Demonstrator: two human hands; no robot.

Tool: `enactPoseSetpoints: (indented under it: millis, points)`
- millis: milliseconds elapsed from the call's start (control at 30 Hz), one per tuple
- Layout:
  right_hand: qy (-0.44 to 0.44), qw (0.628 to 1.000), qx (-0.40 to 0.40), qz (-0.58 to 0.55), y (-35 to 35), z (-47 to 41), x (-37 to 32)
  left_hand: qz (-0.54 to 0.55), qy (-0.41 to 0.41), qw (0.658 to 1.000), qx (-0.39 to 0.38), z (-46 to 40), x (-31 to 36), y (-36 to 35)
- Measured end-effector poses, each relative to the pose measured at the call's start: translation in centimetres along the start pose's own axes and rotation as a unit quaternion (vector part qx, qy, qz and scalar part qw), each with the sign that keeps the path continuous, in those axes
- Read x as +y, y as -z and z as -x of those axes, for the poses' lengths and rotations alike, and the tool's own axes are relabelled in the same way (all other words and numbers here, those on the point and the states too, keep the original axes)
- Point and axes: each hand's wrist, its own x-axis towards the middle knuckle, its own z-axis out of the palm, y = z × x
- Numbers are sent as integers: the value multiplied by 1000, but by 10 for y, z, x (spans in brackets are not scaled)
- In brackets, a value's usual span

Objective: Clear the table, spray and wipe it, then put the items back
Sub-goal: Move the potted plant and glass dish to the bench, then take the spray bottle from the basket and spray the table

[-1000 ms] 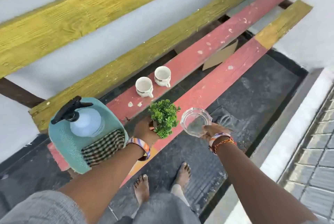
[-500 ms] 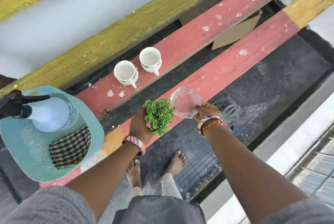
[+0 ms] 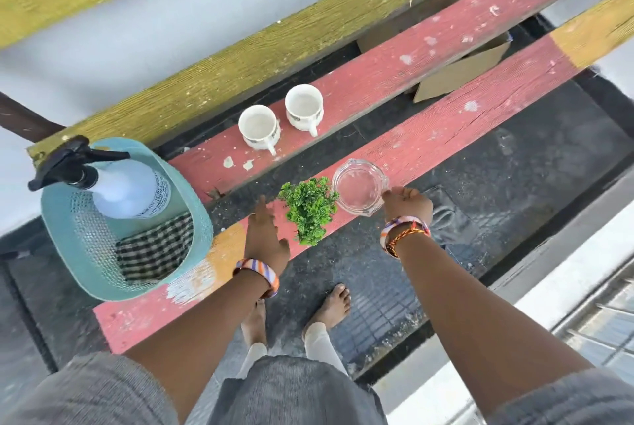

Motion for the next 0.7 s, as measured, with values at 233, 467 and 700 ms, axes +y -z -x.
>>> enactPoseSetpoints:
  millis: [233, 467, 700]
  points:
    - [304, 947, 10, 98, -10, 78, -30, 32, -156, 984, 75, 45, 21, 51]
    - [456, 860, -166, 155, -81, 178, -51, 93, -258, 931, 243, 48, 29, 161]
    - [363, 883, -259, 147, -202, 256, -27, 72, -223, 924, 302, 30, -45, 266]
